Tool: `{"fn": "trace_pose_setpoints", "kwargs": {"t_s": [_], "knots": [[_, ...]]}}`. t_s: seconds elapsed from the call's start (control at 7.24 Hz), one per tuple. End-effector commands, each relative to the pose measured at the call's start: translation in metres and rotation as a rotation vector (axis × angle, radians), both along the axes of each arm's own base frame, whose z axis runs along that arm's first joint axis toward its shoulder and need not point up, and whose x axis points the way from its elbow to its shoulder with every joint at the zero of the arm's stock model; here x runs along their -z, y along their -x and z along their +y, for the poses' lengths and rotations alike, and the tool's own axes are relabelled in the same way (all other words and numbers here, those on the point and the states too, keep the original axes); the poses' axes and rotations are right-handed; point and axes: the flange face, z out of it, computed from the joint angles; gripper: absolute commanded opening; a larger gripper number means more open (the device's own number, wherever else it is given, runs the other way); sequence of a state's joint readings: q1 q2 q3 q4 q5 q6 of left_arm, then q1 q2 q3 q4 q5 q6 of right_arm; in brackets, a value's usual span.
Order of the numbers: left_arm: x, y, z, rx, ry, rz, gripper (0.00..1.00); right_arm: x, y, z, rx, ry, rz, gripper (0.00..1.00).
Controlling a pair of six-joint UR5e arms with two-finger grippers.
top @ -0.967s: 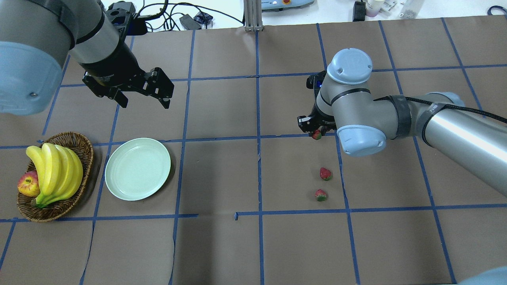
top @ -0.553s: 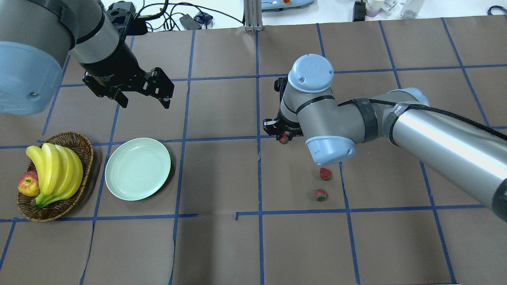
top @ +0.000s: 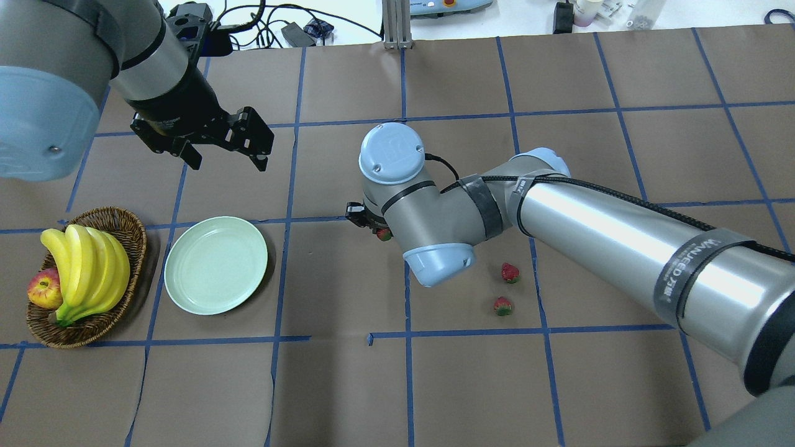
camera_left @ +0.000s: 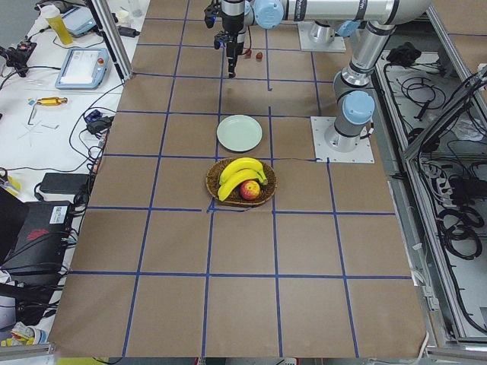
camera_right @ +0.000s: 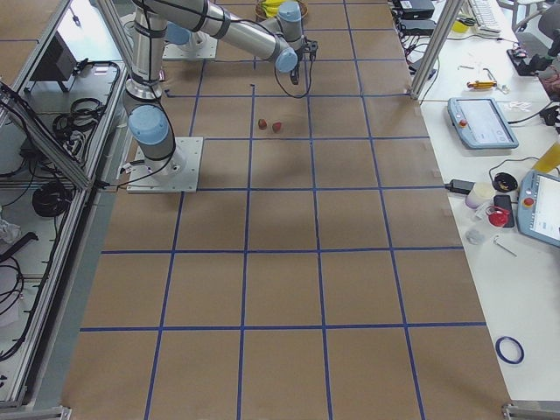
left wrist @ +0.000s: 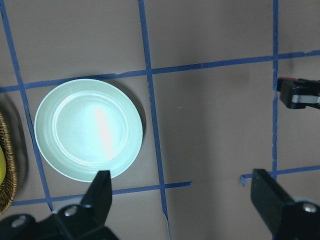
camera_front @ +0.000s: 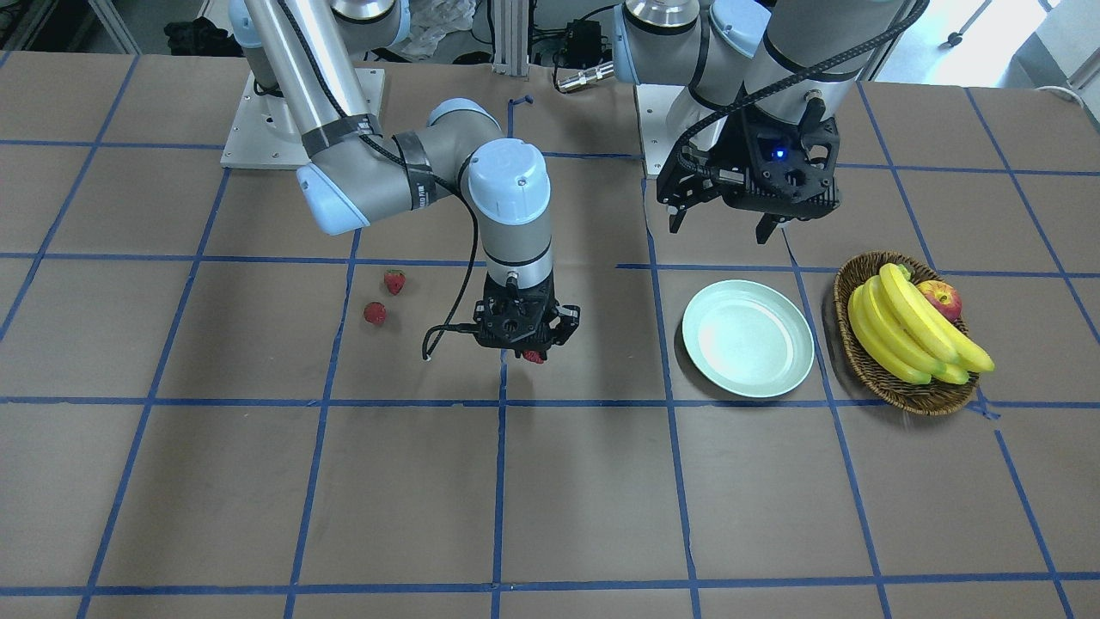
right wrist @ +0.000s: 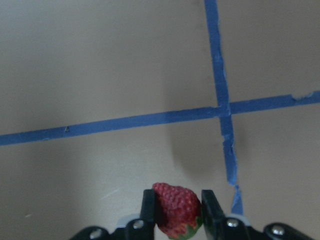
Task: Collect all strawberries into plate
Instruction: 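Carry the strawberry toward the plate and release it midway on the table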
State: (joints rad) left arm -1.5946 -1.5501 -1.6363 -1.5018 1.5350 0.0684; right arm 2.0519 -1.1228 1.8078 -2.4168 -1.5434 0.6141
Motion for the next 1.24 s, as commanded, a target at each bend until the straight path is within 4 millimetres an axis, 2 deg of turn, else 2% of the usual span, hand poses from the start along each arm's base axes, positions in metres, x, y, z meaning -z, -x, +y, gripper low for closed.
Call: {"fn": "trace_pose_setpoints", "kwargs": {"t_s": [0.0,0.14,0.41,0.55,0.69,0.83,0.97,1.11], "knots": [[-0.001,0.000,0.001,0.001,0.002,0.001,1.00,0.024,-0.010,0.009,-0.011,-0.031,0.020,0.37],[-0.002,0.000,0.001,0.001,0.003,0.001,1.00,0.024,-0.009,0.010,-0.017,-0.037,0.024,0.99],[-0.001,0.000,0.002,0.001,0.002,0.000,1.00,0.014,-0.007,0.009,-0.036,-0.019,0.035,1.00],[-0.002,0.000,0.001,0.001,0.003,0.000,1.00,0.006,0.006,0.006,-0.088,-0.041,0.057,1.00],[-0.002,0.000,0.001,0.001,0.005,-0.002,1.00,-0.008,0.045,-0.008,-0.041,-0.091,0.096,1.00],[-0.002,0.000,0.001,0.001,0.004,-0.003,1.00,-0.033,0.092,-0.017,0.032,-0.113,0.102,1.00],[-0.001,0.000,0.001,0.001,0.002,-0.004,1.00,-0.029,0.129,-0.014,0.072,-0.125,0.105,1.00],[-0.001,0.000,0.001,0.001,0.000,-0.004,1.00,-0.015,0.157,-0.012,0.070,-0.141,0.109,1.00]]}}
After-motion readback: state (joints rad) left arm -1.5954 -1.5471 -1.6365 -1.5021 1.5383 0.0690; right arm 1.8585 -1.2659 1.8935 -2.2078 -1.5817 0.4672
